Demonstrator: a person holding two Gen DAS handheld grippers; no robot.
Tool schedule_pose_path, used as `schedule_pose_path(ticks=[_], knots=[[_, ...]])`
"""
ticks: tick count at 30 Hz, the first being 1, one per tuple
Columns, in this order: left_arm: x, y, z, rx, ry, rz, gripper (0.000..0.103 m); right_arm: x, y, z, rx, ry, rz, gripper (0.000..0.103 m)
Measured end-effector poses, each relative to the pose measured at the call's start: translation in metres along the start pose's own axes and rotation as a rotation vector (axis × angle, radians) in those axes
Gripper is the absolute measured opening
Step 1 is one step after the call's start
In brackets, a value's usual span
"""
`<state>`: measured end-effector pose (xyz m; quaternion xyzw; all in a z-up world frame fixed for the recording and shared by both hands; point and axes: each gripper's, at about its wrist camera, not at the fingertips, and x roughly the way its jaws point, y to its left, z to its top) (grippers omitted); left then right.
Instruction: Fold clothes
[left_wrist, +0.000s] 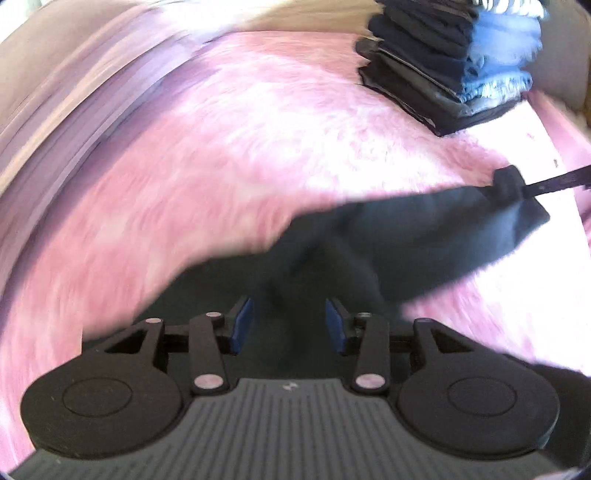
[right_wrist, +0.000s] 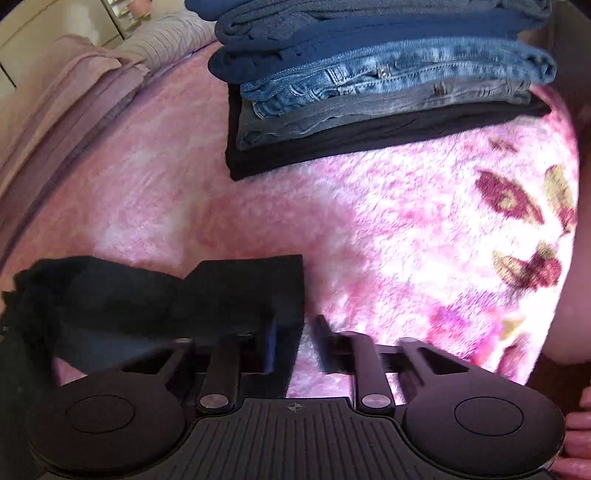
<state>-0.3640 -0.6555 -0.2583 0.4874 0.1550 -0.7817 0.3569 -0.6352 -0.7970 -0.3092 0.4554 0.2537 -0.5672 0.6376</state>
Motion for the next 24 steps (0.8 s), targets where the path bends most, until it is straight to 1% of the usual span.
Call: schedule_pose_path(ticks=[1, 2, 3, 4, 5, 6, 8, 10, 12, 15, 16, 17, 18, 19, 20, 23, 24], knots=[[0.014, -0.003, 0.010, 0.051, 0.023, -0.002, 0.041, -0.002, -0.003, 0.002, 0.011, 0.005, 0.016, 0.001], [0.026, -0.004, 0.016, 0.096, 0.053, 0.004, 0.041, -0.006, -0.003, 0.004, 0.002, -0.004, 0.019, 0.001], [0.039, -0.004, 0.022, 0.139, 0.084, 0.012, 0.031, -0.009, -0.002, 0.006, -0.009, -0.014, 0.022, 0.001], [0.047, -0.004, 0.027, 0.162, 0.099, 0.017, 0.010, -0.013, -0.002, 0.009, -0.020, -0.024, 0.024, 0.000], [0.052, -0.002, 0.032, 0.176, 0.104, 0.019, 0.005, -0.021, -0.003, 0.015, -0.037, -0.058, 0.017, 0.000], [0.054, 0.000, 0.037, 0.180, 0.097, 0.025, 0.005, -0.030, -0.003, 0.022, -0.055, -0.095, 0.010, 0.000], [0.053, 0.009, 0.051, 0.153, 0.036, 0.041, 0.004, -0.034, -0.007, 0.029, -0.042, -0.118, 0.014, 0.000], [0.055, 0.016, 0.063, 0.109, -0.006, 0.024, 0.005, -0.038, -0.011, 0.036, -0.028, -0.140, 0.019, 0.000], [0.059, 0.018, 0.066, 0.102, -0.005, 0.012, 0.005, -0.041, -0.015, 0.042, -0.013, -0.162, 0.024, 0.000], [0.062, 0.014, 0.059, 0.129, 0.007, 0.025, 0.006, -0.046, -0.021, 0.052, 0.009, -0.194, 0.031, 0.000], [0.063, 0.015, 0.055, 0.124, 0.023, 0.028, 0.005, -0.048, -0.023, 0.056, 0.016, -0.205, 0.033, 0.002], [0.064, 0.016, 0.052, 0.116, 0.040, 0.030, 0.005, -0.047, -0.023, 0.056, 0.010, -0.210, 0.034, 0.007], [0.065, 0.017, 0.048, 0.111, 0.050, 0.028, 0.005, -0.047, -0.022, 0.055, 0.002, -0.215, 0.034, 0.033], [0.065, 0.017, 0.045, 0.111, 0.054, 0.023, 0.005, -0.047, -0.021, 0.055, -0.005, -0.219, 0.035, 0.070], [0.065, 0.017, 0.043, 0.112, 0.055, 0.019, 0.005, -0.046, -0.020, 0.055, -0.012, -0.224, 0.035, 0.075], [0.064, 0.020, 0.040, 0.118, 0.058, 0.006, 0.005, -0.045, -0.018, 0.055, -0.034, -0.238, 0.037, 0.075], [0.064, 0.020, 0.039, 0.122, 0.061, 0.002, 0.005, -0.044, -0.017, 0.054, -0.041, -0.242, 0.038, 0.055]])
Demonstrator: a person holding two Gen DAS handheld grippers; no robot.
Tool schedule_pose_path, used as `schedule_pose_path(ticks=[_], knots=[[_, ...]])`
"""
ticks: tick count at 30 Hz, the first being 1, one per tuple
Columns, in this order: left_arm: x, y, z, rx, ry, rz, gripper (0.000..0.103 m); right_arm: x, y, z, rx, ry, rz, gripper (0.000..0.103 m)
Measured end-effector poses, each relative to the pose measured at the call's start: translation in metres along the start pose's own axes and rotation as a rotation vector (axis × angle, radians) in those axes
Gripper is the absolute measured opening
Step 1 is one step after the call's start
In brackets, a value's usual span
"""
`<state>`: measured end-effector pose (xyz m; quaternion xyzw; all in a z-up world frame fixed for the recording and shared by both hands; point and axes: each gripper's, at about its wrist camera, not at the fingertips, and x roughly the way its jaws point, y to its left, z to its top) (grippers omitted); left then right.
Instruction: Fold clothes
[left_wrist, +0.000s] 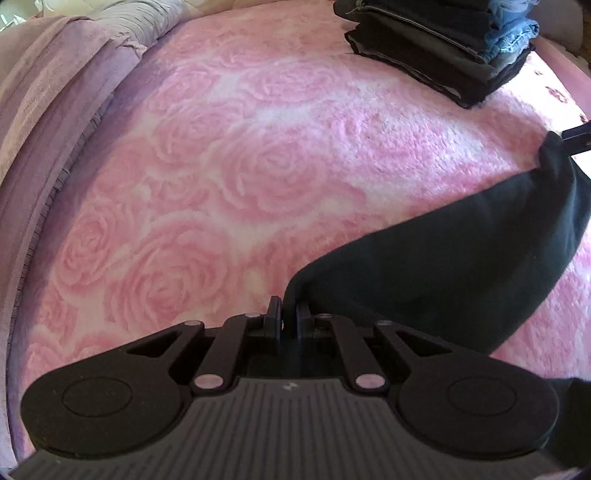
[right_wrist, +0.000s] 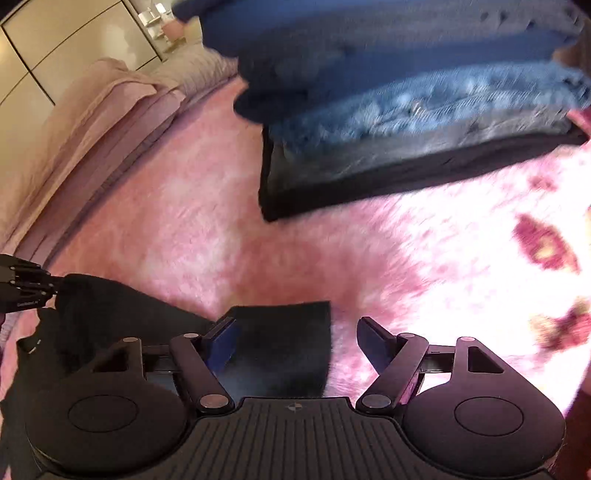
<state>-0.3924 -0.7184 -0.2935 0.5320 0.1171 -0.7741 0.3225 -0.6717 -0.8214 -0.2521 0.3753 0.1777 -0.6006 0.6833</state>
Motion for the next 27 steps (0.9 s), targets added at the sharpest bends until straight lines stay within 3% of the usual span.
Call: schedule_pose_path(ticks=[1, 2, 8, 10, 11, 12, 13, 18, 19, 27], knots=[[-0.003, 0.001, 0.000, -0.002, -0.013, 0.000, 0.004, 0.000, 0.001, 0.000, -0.007, -0.004, 0.001, 0.037], [-0.008, 0.002, 0.000, -0.008, -0.034, 0.002, 0.003, 0.001, 0.002, -0.001, -0.014, -0.009, 0.003, 0.008], [-0.024, 0.007, 0.012, -0.065, -0.186, 0.005, 0.007, 0.003, 0.007, -0.002, -0.057, -0.036, 0.011, 0.005], [-0.008, 0.008, 0.017, -0.114, -0.145, 0.001, 0.019, -0.002, 0.003, 0.009, -0.078, -0.117, -0.035, 0.011], [-0.001, 0.009, 0.018, -0.145, -0.125, 0.003, 0.019, 0.004, 0.004, 0.011, -0.092, -0.101, -0.063, 0.026], [0.004, 0.010, 0.018, -0.177, -0.107, 0.008, 0.019, 0.010, 0.004, 0.012, -0.107, -0.081, -0.092, 0.053], [0.002, 0.010, 0.014, -0.195, -0.100, 0.010, 0.021, 0.015, 0.005, 0.013, -0.121, -0.061, -0.120, 0.062], [-0.024, 0.006, -0.021, -0.254, -0.086, 0.016, 0.026, 0.009, 0.021, -0.010, -0.109, -0.031, -0.031, 0.062], [-0.031, 0.005, -0.036, -0.273, -0.069, 0.019, 0.026, 0.011, 0.027, -0.017, -0.113, -0.008, 0.002, 0.062], [-0.100, -0.037, -0.178, -0.420, 0.115, 0.074, 0.026, 0.033, 0.066, -0.056, -0.147, 0.154, 0.019, 0.062]])
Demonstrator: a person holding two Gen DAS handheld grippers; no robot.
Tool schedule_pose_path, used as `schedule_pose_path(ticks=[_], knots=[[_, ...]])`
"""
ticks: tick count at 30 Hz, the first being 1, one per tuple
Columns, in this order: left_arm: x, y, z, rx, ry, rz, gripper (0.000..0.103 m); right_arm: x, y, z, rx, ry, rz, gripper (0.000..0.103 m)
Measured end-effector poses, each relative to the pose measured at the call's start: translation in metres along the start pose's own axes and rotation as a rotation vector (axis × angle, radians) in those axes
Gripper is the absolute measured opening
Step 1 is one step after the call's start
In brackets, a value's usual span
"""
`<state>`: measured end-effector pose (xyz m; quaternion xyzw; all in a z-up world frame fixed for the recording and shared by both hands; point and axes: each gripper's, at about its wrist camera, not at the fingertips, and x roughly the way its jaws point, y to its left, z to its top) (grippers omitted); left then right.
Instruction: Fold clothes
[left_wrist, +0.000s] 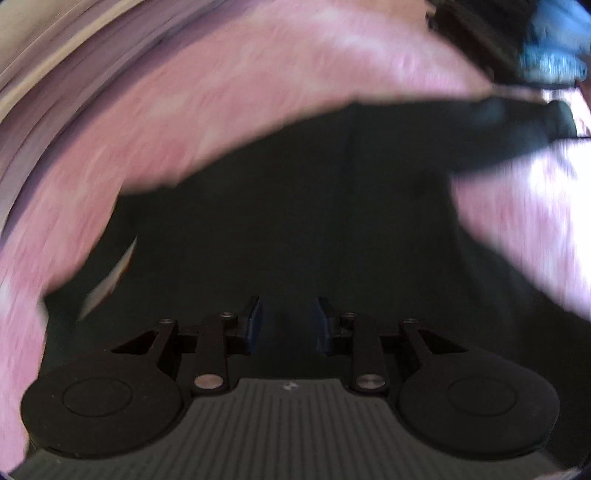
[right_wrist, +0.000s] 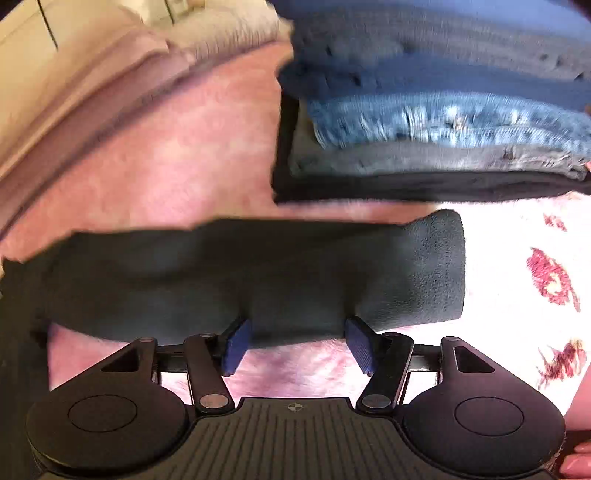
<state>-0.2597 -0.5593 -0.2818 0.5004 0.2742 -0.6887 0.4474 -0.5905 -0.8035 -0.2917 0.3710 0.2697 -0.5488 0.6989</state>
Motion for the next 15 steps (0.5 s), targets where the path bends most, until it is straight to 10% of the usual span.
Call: schedule_pose_path(ticks=[3, 9, 15], knots=[[-0.031, 0.000, -0.066, -0.065, 0.054, 0.013, 0.026, -0.012, 0.027, -0.015, -0.035, 0.049, 0.136, 0.062], [-0.105, -0.011, -0.206, -0.237, 0.127, -0.013, 0.038, -0.050, 0.093, -0.076, -0.326, 0.360, 0.684, 0.062], [-0.148, -0.004, -0.335, -0.444, 0.185, -0.005, 0.040, -0.046, 0.121, -0.125, -0.511, 0.538, 0.673, 0.061]])
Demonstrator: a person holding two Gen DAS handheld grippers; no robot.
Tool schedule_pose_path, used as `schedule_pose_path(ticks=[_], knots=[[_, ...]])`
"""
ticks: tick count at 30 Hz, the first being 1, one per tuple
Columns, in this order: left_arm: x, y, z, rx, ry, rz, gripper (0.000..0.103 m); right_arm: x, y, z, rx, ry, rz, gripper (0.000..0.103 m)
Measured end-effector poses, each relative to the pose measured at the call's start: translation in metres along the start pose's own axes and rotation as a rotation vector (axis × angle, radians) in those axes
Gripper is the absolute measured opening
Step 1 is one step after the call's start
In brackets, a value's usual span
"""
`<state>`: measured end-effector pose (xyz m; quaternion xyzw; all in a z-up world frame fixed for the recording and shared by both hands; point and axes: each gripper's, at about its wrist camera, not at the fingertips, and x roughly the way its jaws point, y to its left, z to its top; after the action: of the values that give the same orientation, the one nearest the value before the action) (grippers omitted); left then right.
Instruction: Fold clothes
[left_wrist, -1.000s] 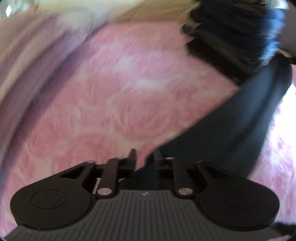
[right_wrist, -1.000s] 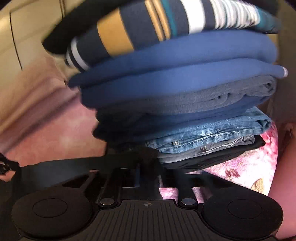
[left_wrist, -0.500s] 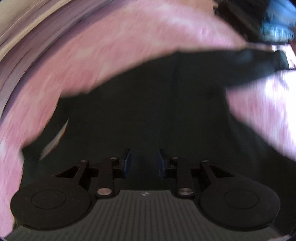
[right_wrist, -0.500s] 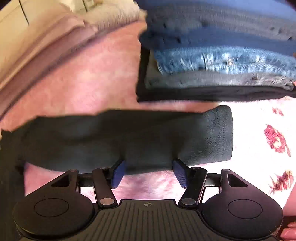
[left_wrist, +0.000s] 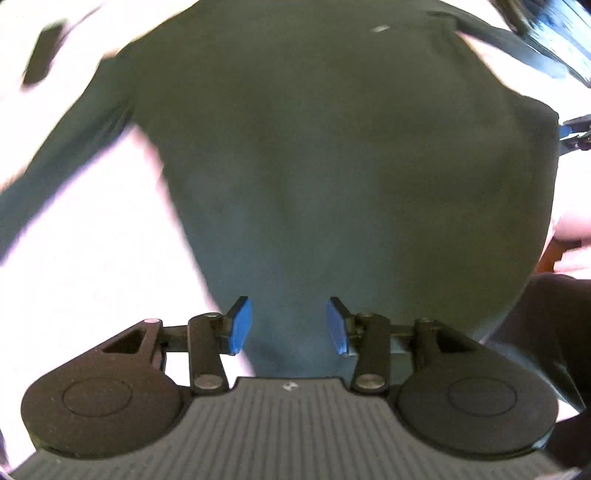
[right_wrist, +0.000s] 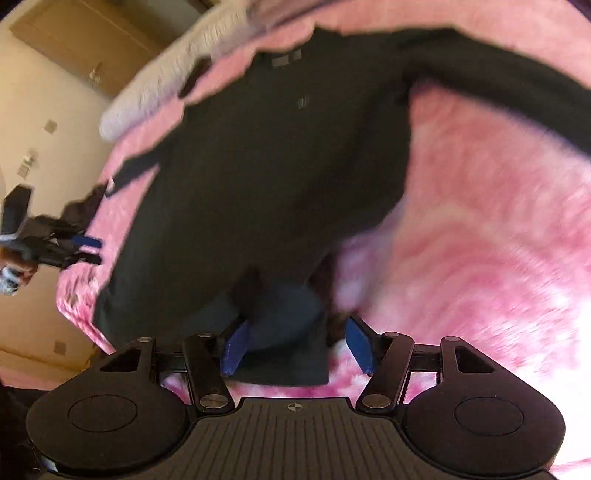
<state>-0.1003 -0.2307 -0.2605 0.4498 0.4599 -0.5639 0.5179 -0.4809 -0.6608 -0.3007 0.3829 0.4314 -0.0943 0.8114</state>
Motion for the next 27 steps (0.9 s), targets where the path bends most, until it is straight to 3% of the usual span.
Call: schedule_pose_path(ticks=[2, 4, 9, 11, 12, 13, 19, 22, 27], knots=[[0.000, 0.019, -0.025, -0.062, 0.000, -0.038, 0.040, 0.006, 0.007, -0.002, 0.006, 0.028, -0.032, 0.059], [0.003, 0.034, -0.046, -0.116, -0.006, -0.090, 0.041, 0.012, 0.014, -0.004, 0.012, 0.055, -0.065, 0.011], [0.025, 0.046, -0.078, -0.145, -0.010, -0.202, 0.041, 0.026, 0.032, -0.010, 0.027, 0.125, -0.146, 0.006], [0.033, 0.044, -0.080, -0.115, 0.000, -0.239, 0.035, 0.024, 0.039, -0.014, 0.041, 0.143, -0.193, 0.005], [0.035, 0.041, -0.079, -0.084, 0.002, -0.251, 0.013, 0.017, 0.043, -0.018, 0.052, 0.147, -0.225, 0.005], [0.034, 0.040, -0.078, -0.058, 0.000, -0.262, 0.001, 0.011, 0.046, -0.021, 0.063, 0.150, -0.257, 0.005], [-0.008, 0.043, -0.087, -0.009, -0.045, -0.342, 0.000, -0.028, 0.069, -0.043, 0.132, 0.170, -0.450, 0.004], [-0.002, 0.042, -0.091, -0.018, -0.016, -0.358, 0.000, -0.048, 0.080, -0.054, 0.166, 0.180, -0.547, 0.004], [0.016, 0.033, -0.094, -0.060, 0.075, -0.298, 0.008, -0.024, 0.053, -0.073, 0.276, 0.179, -0.558, 0.005]])
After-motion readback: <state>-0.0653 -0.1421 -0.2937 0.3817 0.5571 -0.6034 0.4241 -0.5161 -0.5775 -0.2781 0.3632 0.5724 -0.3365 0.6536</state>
